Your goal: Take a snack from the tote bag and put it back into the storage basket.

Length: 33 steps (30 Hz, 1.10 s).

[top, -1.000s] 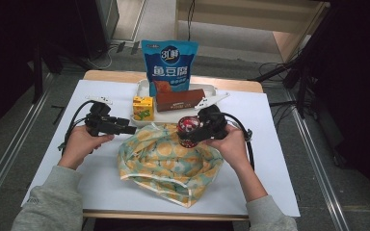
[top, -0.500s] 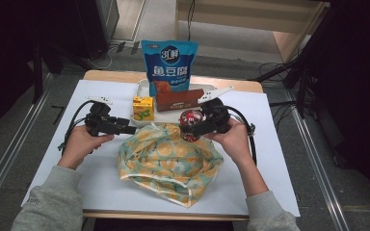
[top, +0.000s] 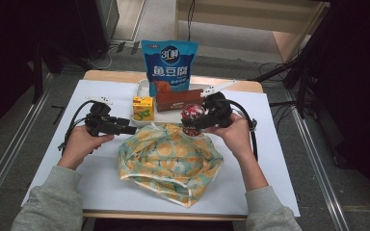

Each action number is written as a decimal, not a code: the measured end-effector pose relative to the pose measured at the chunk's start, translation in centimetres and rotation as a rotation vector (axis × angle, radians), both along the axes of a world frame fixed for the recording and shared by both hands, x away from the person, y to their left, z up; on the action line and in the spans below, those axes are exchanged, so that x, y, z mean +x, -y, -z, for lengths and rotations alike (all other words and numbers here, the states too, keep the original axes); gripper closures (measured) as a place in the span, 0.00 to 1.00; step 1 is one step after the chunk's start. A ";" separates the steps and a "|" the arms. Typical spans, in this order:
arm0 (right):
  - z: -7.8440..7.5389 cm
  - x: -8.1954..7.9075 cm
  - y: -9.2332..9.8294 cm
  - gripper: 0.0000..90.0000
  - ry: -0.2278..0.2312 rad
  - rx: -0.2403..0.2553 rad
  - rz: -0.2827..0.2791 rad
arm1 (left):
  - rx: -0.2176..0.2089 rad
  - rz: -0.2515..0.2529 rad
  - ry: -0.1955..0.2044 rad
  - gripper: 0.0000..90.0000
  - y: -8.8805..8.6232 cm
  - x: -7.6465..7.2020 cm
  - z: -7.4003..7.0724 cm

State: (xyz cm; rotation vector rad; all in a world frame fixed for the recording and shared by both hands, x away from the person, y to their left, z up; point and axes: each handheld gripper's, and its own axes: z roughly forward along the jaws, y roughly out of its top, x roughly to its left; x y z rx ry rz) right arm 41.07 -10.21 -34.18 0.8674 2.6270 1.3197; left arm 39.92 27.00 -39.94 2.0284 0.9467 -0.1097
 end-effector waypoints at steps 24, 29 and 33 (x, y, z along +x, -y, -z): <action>0.8 2.9 1.1 0.28 -0.001 0.012 0.070 | 0.004 0.009 0.007 0.39 0.0 -0.2 -0.3; 1.0 3.5 2.0 0.28 0.003 0.019 0.101 | -0.007 -0.004 0.011 0.39 -0.6 -0.2 -0.5; 1.3 3.9 2.5 0.28 0.011 0.016 0.119 | -0.007 -0.003 0.010 0.39 -0.6 -0.2 -0.4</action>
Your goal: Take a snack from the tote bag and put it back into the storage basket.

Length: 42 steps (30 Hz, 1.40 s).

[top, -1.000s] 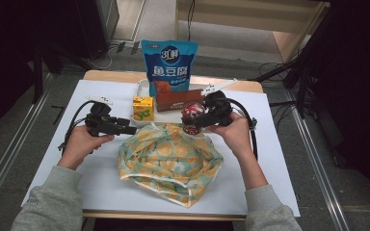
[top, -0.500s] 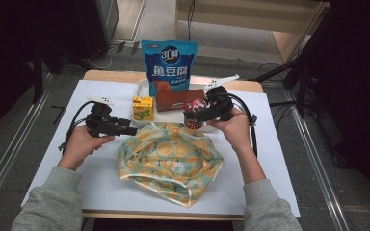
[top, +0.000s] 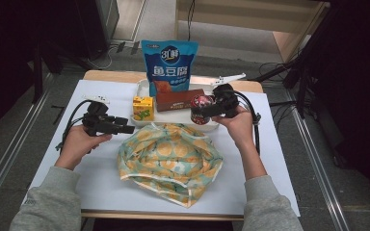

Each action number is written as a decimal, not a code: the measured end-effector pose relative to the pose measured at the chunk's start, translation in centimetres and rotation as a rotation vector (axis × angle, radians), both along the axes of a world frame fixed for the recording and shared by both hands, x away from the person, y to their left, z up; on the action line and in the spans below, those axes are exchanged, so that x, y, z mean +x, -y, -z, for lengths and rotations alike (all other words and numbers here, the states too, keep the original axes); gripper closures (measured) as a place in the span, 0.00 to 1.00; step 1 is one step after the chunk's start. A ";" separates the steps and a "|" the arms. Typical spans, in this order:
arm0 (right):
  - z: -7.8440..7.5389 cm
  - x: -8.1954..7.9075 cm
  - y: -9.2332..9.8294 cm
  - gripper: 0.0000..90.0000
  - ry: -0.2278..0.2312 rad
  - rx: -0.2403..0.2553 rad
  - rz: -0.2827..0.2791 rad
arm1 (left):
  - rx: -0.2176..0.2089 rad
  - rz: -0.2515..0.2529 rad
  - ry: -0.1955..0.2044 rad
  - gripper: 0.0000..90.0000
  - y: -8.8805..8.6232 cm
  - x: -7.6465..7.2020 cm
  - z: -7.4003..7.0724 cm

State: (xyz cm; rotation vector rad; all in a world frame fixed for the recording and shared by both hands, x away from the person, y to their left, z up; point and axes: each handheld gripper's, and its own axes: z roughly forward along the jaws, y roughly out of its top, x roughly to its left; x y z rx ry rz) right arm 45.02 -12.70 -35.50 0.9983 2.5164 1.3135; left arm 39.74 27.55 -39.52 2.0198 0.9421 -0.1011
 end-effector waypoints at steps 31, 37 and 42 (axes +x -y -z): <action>4.0 2.9 0.4 0.28 -0.002 -0.048 0.090 | -0.013 0.000 -0.002 0.39 -0.1 -0.1 -0.1; 4.6 3.3 0.5 0.28 -0.006 -0.050 0.102 | -0.010 0.000 -0.001 0.39 -0.1 -0.1 0.0; 5.0 3.5 0.4 0.28 -0.007 -0.052 0.110 | -0.006 0.001 -0.006 0.39 0.0 -0.1 0.0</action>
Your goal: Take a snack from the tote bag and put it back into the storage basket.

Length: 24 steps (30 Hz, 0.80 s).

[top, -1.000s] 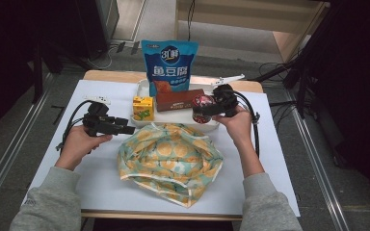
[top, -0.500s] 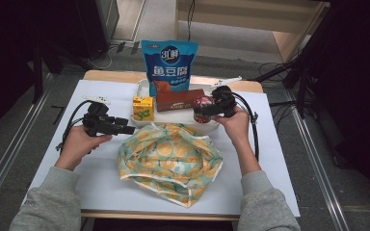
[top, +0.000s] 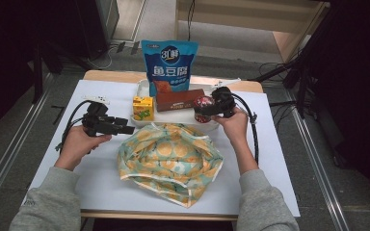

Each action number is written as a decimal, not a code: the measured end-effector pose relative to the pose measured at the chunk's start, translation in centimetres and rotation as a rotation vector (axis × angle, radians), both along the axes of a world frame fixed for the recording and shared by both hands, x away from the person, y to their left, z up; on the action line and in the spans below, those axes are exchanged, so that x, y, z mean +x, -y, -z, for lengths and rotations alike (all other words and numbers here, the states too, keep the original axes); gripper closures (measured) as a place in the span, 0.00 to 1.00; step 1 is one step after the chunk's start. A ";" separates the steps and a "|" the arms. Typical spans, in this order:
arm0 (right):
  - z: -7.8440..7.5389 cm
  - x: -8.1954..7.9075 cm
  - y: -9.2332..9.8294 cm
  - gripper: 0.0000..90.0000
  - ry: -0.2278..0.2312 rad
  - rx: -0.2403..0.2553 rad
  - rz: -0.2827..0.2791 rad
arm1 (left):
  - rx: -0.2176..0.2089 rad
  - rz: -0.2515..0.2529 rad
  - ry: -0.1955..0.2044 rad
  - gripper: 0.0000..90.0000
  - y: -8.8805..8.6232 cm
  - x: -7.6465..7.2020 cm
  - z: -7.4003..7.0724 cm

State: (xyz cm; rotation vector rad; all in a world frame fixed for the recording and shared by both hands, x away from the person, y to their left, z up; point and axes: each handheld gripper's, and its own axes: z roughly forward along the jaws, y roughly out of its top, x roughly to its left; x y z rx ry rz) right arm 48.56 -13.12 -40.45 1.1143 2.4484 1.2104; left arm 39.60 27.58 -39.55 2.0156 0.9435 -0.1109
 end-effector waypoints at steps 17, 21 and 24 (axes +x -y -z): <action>1.3 0.4 -0.3 0.28 -0.011 -0.014 0.015 | 0.006 0.003 0.000 0.39 0.1 0.0 0.1; 1.7 0.5 -0.4 0.28 -0.024 -0.017 0.018 | 0.005 0.003 0.000 0.39 0.1 0.0 0.1; 2.0 0.6 -0.4 0.28 -0.028 -0.017 0.008 | 0.007 0.003 -0.001 0.39 0.1 0.0 0.1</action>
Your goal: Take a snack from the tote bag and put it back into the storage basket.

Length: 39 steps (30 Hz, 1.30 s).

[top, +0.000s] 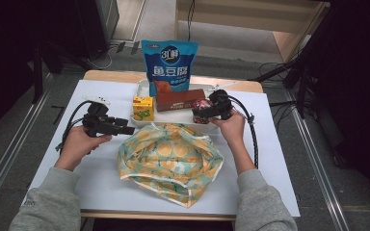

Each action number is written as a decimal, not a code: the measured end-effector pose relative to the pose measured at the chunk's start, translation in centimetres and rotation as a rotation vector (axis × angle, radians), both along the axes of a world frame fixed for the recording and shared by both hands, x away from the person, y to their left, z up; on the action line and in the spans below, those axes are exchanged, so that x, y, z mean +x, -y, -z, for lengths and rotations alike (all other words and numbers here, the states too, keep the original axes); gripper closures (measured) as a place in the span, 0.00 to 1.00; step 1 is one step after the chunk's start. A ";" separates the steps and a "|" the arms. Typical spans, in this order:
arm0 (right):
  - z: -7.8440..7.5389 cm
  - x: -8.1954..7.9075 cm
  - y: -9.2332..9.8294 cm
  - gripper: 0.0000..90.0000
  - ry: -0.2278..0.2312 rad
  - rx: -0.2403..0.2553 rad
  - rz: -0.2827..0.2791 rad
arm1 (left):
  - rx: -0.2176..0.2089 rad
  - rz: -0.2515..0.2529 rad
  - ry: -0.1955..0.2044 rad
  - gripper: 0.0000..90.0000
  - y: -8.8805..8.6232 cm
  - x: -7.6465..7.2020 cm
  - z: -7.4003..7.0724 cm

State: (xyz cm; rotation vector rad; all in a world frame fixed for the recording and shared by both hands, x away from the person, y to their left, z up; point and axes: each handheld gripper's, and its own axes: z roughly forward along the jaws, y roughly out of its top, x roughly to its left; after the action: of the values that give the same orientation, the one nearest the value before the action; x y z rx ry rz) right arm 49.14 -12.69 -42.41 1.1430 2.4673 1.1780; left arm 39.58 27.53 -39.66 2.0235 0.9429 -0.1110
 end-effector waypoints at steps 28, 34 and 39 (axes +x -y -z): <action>1.4 -0.2 0.0 0.26 -0.034 -0.050 -0.031 | 0.008 0.012 -0.001 0.39 0.1 0.0 0.1; 1.5 -0.2 -0.1 0.25 -0.041 -0.052 -0.024 | 0.007 0.012 -0.002 0.39 0.1 0.0 0.1; 1.5 -0.1 -0.2 0.24 -0.043 -0.045 -0.024 | 0.008 0.011 -0.002 0.39 0.1 0.0 0.1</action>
State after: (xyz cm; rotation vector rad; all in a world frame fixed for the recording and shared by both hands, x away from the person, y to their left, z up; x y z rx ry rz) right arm 48.99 -12.53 -43.88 1.1422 2.5328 1.1088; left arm 39.55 27.41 -39.71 2.0363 0.9350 -0.1156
